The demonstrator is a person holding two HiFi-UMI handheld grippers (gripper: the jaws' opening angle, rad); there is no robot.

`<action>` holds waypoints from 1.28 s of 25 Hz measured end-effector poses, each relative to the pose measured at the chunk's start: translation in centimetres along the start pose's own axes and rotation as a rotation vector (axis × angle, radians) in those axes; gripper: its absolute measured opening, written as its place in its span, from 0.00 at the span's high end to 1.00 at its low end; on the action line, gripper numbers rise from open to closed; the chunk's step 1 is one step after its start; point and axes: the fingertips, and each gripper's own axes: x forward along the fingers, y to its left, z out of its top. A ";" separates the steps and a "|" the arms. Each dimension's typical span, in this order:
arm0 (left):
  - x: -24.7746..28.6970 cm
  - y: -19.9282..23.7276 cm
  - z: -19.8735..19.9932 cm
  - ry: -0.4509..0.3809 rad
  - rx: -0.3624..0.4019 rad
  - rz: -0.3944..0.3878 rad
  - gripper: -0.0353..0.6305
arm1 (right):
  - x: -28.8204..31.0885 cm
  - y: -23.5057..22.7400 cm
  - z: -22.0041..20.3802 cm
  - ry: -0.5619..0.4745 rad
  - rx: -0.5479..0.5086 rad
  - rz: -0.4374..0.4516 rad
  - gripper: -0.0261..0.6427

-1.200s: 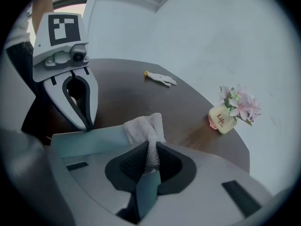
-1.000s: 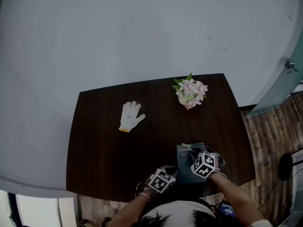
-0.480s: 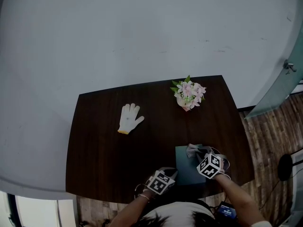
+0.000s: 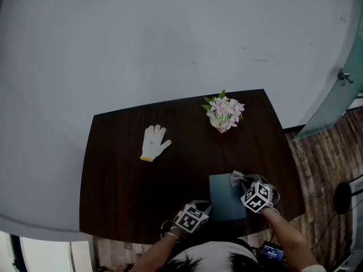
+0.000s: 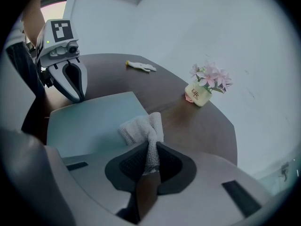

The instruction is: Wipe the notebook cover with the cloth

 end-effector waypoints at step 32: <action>0.4 -0.1 -0.4 -0.003 -0.001 0.004 0.92 | -5.7 1.4 6.9 -0.272 0.177 0.001 0.89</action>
